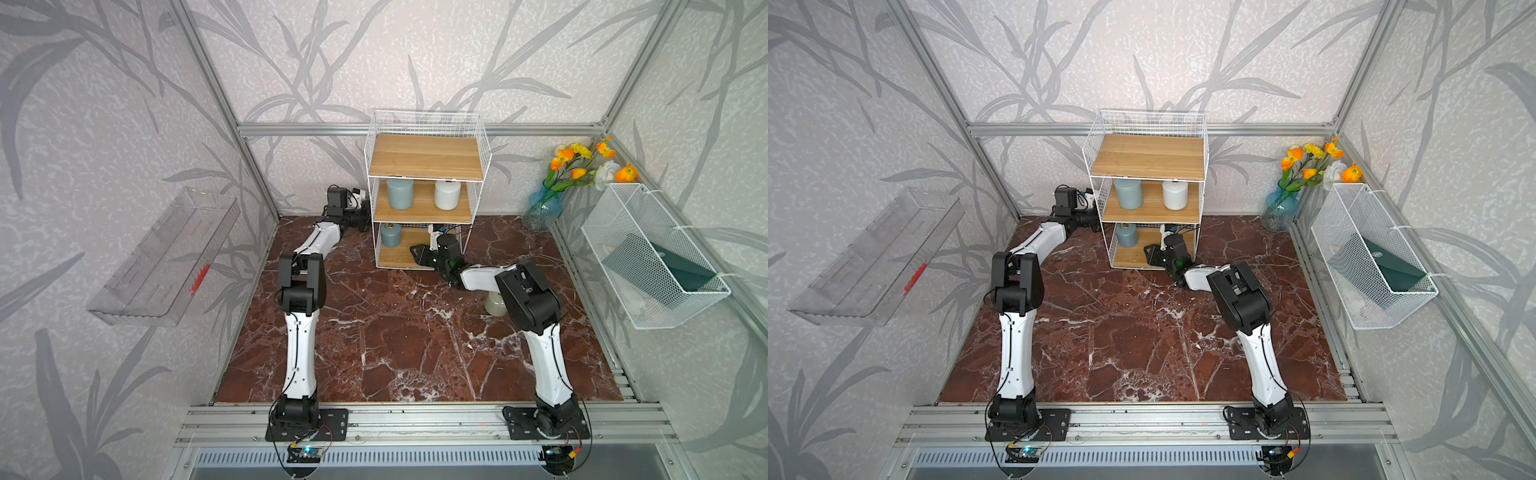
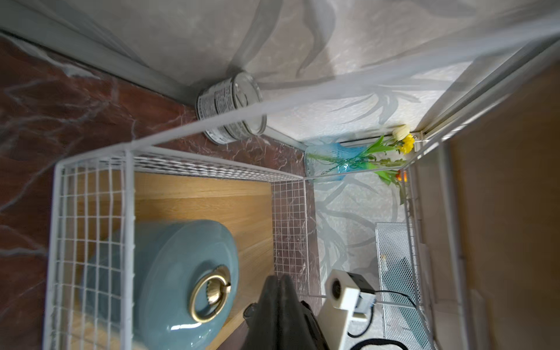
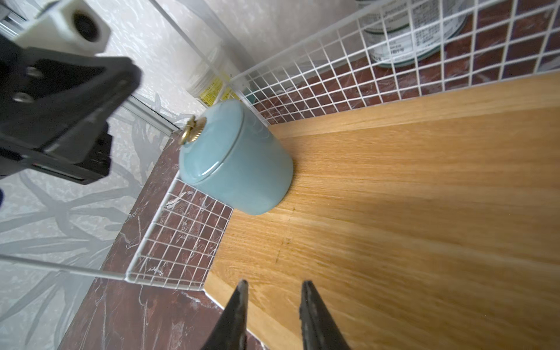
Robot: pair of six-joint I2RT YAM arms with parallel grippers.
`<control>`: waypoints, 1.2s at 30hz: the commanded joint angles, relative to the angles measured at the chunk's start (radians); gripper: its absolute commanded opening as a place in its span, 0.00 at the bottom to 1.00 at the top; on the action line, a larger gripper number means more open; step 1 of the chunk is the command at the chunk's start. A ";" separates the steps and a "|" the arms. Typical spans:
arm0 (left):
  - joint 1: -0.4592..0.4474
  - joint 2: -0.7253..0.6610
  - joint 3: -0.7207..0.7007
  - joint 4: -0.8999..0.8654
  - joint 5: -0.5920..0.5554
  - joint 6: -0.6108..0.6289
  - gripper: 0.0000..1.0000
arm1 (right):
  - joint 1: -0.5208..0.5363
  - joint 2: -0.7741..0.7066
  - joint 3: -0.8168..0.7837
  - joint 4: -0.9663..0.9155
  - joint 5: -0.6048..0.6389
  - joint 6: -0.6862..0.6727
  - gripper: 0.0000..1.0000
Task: Remove the tea canisters from the shelf
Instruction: Move the tea canister to the shelf.
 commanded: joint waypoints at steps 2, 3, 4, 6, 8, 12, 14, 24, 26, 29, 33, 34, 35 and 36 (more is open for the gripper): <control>0.003 0.037 0.071 -0.112 -0.033 0.068 0.00 | 0.004 -0.087 -0.035 0.030 0.008 -0.048 0.31; 0.002 0.043 0.085 -0.143 -0.047 0.087 0.00 | 0.003 -0.091 -0.044 0.032 0.006 -0.046 0.31; 0.002 0.050 0.108 -0.176 -0.066 0.110 0.00 | 0.004 -0.095 -0.053 0.036 0.004 -0.046 0.31; 0.000 0.070 0.152 -0.240 -0.097 0.148 0.00 | 0.004 -0.102 -0.072 0.042 0.004 -0.045 0.31; -0.003 0.091 0.198 -0.307 -0.131 0.189 0.00 | 0.002 -0.106 -0.085 0.045 0.005 -0.046 0.31; -0.009 0.113 0.252 -0.380 -0.183 0.240 0.00 | 0.004 -0.115 -0.104 0.050 0.004 -0.047 0.31; -0.009 0.119 0.262 -0.385 -0.206 0.252 0.00 | 0.003 -0.118 -0.110 0.050 0.004 -0.049 0.31; -0.026 0.181 0.371 -0.482 -0.235 0.321 0.00 | 0.004 -0.128 -0.119 0.055 -0.002 -0.046 0.31; -0.031 0.186 0.372 -0.478 -0.229 0.326 0.00 | 0.004 -0.130 -0.123 0.056 -0.004 -0.045 0.31; -0.038 0.193 0.372 -0.474 -0.214 0.327 0.00 | 0.004 -0.133 -0.128 0.058 -0.005 -0.042 0.31; -0.054 0.191 0.370 -0.485 -0.185 0.347 0.00 | 0.003 -0.141 -0.135 0.058 -0.002 -0.041 0.31; -0.061 0.189 0.370 -0.495 -0.182 0.360 0.00 | 0.003 -0.143 -0.137 0.058 -0.002 -0.042 0.31; -0.068 0.185 0.366 -0.506 -0.183 0.374 0.00 | 0.004 -0.146 -0.139 0.058 -0.002 -0.041 0.31; -0.074 0.179 0.363 -0.519 -0.188 0.386 0.00 | 0.003 -0.149 -0.140 0.057 -0.002 -0.042 0.31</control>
